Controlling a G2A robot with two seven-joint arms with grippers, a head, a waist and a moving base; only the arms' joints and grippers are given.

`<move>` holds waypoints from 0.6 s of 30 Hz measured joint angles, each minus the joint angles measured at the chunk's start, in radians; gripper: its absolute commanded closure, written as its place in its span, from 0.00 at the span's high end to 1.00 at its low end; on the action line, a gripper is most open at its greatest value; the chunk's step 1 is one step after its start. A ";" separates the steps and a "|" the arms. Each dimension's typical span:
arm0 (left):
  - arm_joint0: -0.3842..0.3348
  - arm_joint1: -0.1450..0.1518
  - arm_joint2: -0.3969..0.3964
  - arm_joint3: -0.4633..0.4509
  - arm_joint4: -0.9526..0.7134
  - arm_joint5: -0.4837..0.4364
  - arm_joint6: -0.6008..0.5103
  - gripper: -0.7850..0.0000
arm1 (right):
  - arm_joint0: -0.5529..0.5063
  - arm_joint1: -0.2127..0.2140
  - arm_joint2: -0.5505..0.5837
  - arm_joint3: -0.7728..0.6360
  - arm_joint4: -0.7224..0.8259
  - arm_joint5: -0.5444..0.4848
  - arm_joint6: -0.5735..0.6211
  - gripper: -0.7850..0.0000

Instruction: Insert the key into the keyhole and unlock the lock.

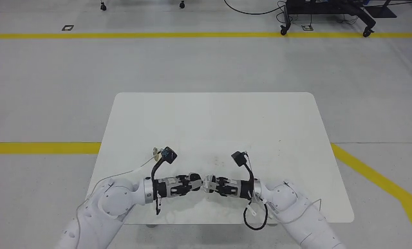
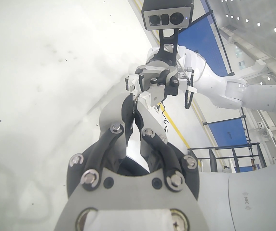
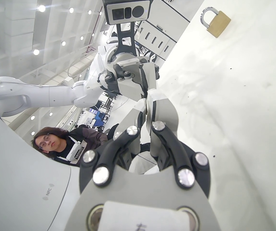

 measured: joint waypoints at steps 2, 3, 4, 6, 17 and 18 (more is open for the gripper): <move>0.000 0.002 -0.008 -0.001 -0.002 -0.002 0.001 1.00 | -0.001 0.001 0.004 0.000 0.000 -0.006 -0.004 0.00; 0.001 0.004 -0.017 -0.004 0.002 -0.004 0.004 1.00 | -0.002 0.002 0.009 0.000 0.004 -0.010 -0.007 0.00; 0.003 0.006 -0.027 -0.007 0.007 -0.005 0.007 1.00 | -0.003 0.003 0.014 0.000 0.007 -0.013 -0.010 0.00; 0.014 0.014 -0.062 -0.024 0.031 -0.006 0.017 1.00 | -0.005 0.007 0.031 0.000 0.019 -0.023 -0.020 0.00; 0.330 0.104 -0.508 -0.548 0.518 0.337 -0.107 1.00 | -0.056 0.026 0.163 -0.046 -0.212 0.002 -0.271 0.00; 0.384 0.108 -0.556 -0.606 0.631 0.422 -0.117 1.00 | -0.064 0.025 0.168 -0.060 -0.264 0.014 -0.313 0.00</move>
